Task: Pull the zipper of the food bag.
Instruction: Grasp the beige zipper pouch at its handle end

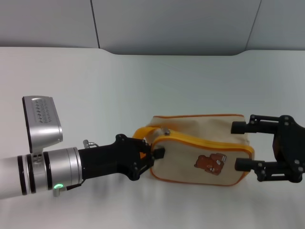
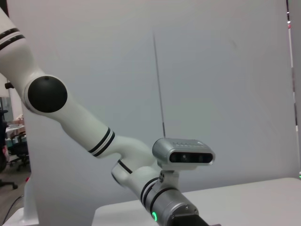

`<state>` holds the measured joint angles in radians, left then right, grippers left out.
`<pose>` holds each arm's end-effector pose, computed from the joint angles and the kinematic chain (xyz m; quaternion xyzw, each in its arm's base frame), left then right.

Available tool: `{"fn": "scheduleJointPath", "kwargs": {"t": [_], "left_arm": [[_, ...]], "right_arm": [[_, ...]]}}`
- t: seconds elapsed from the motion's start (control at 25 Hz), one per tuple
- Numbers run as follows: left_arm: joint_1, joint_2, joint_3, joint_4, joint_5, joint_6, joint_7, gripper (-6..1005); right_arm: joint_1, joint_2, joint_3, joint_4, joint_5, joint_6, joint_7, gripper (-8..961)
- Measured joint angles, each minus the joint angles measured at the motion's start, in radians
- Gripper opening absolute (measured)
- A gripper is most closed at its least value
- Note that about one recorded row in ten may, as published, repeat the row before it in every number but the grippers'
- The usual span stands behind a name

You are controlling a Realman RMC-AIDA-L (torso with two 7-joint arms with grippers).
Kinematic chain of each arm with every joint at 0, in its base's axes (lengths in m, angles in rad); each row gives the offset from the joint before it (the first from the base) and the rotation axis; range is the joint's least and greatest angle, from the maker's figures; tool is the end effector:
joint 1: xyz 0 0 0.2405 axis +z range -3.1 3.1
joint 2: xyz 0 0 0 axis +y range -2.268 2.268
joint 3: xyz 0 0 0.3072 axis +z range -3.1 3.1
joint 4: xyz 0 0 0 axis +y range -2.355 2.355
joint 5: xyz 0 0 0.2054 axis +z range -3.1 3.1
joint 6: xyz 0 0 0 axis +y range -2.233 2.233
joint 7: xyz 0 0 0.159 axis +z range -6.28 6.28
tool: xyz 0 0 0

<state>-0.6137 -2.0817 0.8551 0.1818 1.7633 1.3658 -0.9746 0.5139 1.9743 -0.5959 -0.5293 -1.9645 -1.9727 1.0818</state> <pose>-0.2835 0.3350 -0.1194 -0.9388 -0.1853 -0.2676 0.1126 0.2870 0.3058 0.0086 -0.9356 0.0621 0.3449 0.0427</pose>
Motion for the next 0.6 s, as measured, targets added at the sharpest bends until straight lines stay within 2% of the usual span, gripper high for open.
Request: {"fn": "scheduleJointPath", "kwargs": {"t": [0.28, 0.4, 0.44, 0.48, 0.6], "left_arm": [[0.005, 0.001, -0.005, 0.040, -0.004, 0.029, 0.000, 130], [0.009, 0.003, -0.005, 0.081, -0.004, 0.058, -0.003, 75], [0.012, 0.004, -0.005, 0.103, -0.004, 0.075, -0.006, 74], [0.014, 0.005, -0.005, 0.121, -0.004, 0.087, -0.008, 73], [0.018, 0.005, -0.005, 0.172, -0.004, 0.120, -0.008, 69]], "right_arm": [[0.012, 0.003, 0.067, 0.003, 0.002, 0.000, 0.120, 700], [0.045, 0.001, 0.117, 0.003, 0.003, 0.000, 0.344, 698], [0.068, -0.002, 0.140, 0.007, 0.003, 0.002, 0.510, 697], [0.068, -0.002, 0.140, 0.007, 0.003, 0.002, 0.510, 696], [0.107, -0.008, 0.149, 0.038, 0.003, 0.034, 0.769, 694]]}}
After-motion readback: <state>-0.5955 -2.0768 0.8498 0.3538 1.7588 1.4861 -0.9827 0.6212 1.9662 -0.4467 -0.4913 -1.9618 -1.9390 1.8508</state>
